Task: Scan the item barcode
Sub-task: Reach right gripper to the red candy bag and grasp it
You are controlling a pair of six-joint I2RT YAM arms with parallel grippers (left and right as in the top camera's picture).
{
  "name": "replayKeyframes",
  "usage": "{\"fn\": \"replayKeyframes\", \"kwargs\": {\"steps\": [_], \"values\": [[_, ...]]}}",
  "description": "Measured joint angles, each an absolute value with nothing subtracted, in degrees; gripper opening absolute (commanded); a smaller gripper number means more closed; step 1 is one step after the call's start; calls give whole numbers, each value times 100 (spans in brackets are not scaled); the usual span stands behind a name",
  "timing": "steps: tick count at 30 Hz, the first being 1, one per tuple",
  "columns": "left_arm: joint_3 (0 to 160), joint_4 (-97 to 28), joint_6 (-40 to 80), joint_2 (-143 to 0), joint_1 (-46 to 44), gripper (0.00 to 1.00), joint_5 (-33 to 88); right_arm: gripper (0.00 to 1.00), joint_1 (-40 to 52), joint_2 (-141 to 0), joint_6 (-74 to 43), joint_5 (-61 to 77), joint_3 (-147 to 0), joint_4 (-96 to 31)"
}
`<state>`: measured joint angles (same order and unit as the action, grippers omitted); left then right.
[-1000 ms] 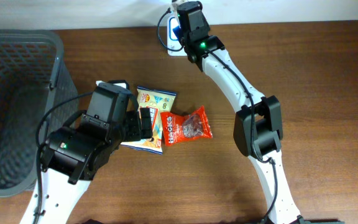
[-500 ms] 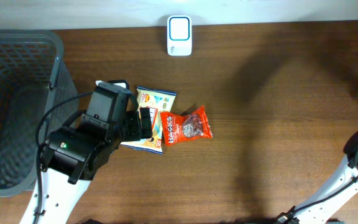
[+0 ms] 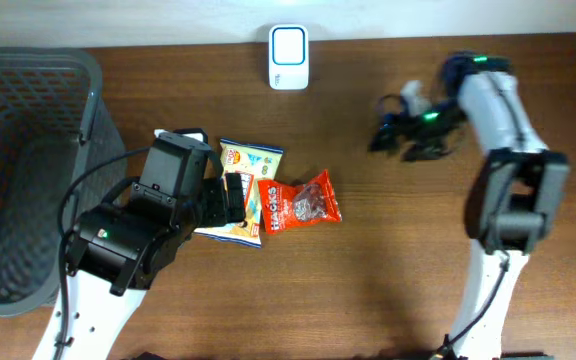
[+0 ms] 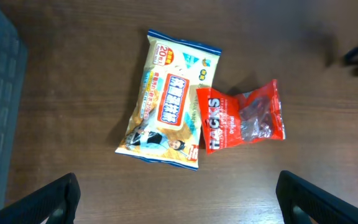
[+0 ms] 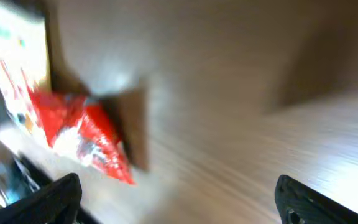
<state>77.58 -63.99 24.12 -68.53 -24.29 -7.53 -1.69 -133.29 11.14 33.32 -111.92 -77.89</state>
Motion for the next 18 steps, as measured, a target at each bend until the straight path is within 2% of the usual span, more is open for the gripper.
{"fn": "replayKeyframes", "kwargs": {"steps": [4, 6, 7, 9, 10, 14, 16, 18], "values": [[7758, -6403, 2412, -6851, -2429, 99, -755, 99, 1546, -13332, 1052, 2792, -11034, -7465], [7758, -6403, 2414, -6853, -2429, 99, -755, 99, 1885, -13332, 869, 2569, -11034, -7236], [7758, -6403, 2412, -6853, -2429, 99, -755, 89, 1957, -13332, 825, 2499, -11034, -7188], [7758, -6403, 2412, -6853, -2429, 99, -753, 42, 2025, -13336, 773, 2438, -11032, -7170], [7758, -6405, 2412, -6853, -2429, 99, -755, 6, 2040, -13369, 760, 2416, -11002, -7161], [7758, -6403, 2414, -6853, -2429, 99, -755, 4, 2045, -13421, 598, 2401, -10739, -7247], [7758, -6403, 2412, -6853, -2429, 99, -755, 4, 1949, -13421, 10, 2053, -10753, -7422], [7758, -6401, 2414, -6853, -2429, 99, -753, 4, 1328, -13428, -617, 1474, -10971, -7695]]}}
